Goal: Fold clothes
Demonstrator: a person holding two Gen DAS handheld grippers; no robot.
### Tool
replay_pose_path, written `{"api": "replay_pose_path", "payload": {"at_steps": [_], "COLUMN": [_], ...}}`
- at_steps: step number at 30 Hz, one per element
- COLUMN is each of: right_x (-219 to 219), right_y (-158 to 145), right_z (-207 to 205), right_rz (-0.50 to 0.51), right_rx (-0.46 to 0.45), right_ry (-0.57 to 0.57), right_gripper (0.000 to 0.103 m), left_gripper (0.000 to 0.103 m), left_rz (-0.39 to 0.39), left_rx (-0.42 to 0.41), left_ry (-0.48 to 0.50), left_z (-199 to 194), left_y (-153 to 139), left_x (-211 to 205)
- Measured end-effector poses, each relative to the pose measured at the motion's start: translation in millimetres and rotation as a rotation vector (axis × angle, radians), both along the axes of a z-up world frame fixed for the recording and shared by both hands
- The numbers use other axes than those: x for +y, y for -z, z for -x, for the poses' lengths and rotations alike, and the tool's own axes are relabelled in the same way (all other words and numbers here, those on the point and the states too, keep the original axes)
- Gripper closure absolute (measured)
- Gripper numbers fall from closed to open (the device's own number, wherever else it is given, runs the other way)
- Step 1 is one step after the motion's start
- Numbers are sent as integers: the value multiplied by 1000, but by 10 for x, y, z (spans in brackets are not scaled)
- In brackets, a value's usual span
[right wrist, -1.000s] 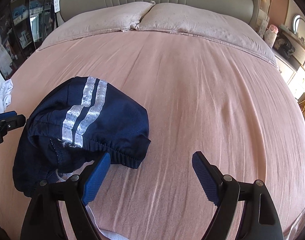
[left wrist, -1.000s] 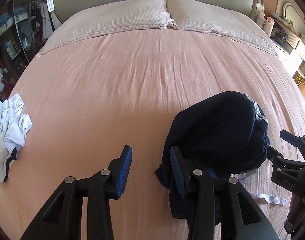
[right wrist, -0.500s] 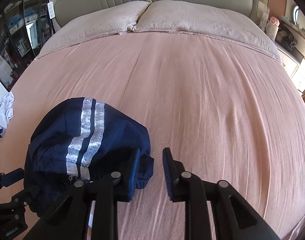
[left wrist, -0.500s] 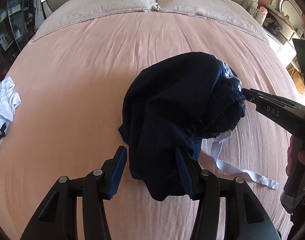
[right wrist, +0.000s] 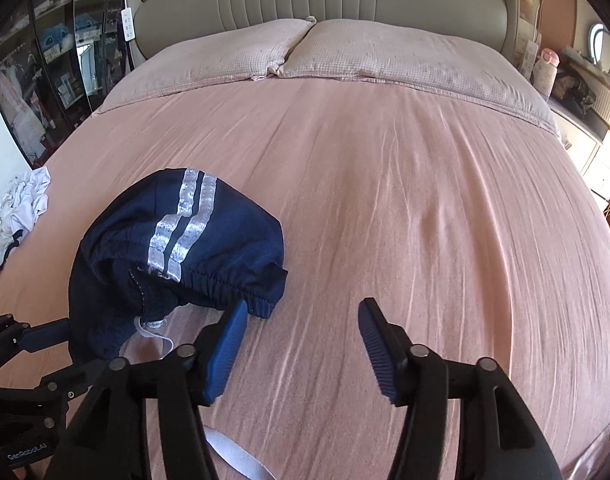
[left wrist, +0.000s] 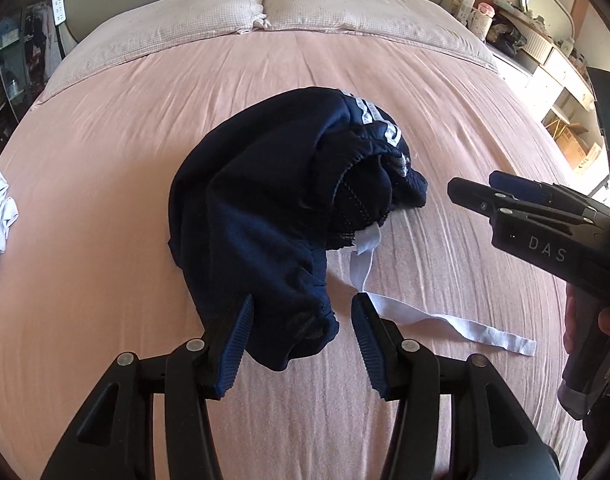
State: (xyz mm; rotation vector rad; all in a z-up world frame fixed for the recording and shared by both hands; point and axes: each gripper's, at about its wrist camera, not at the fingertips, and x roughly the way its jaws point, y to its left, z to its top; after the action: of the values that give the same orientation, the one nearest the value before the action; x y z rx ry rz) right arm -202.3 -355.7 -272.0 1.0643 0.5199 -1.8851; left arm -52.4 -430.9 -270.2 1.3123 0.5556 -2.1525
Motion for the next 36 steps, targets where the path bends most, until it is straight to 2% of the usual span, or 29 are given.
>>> {"api": "replay_pose_path", "payload": {"at_steps": [1,4,8,10,16,20,23,27,36], "right_x": [20,4,-30,-75,-139,-179,-187,-171,-131], "right_y": [17,87,178,234,295,272,244,223,111], "right_z": [-10,-32,-40,-27,42,64,32,-12,-77], "right_rz": [-5,-23,-27,-36,-22,-19,-21,-26,-7], "right_rx": [-3,-17,-54,-64,-113,-107,-96,-79,-46], "right_ry": [-1,2,8,17,53,53,54,57,92], "right_gripper": [41,41,41,41,41,41,41,41,41], "left_gripper": [53,37,30,30,30,30,30,30,30], "left_rz": [-7,-19,22,33,1,67,133,183,209], "left_rx": [1,10,-20,-47,-156,-202,-191,-149,-134], "left_ry": [0,-13,-21,-18,-3,0,4,-1,-57], "left_z": [-2,-31,-18,6,112,175,165,97,-61], "left_y": [12,11,21,67,324,386,334,215,141], "left_x": [7,30,47,41,-53,-63,-48,-79,-334]}}
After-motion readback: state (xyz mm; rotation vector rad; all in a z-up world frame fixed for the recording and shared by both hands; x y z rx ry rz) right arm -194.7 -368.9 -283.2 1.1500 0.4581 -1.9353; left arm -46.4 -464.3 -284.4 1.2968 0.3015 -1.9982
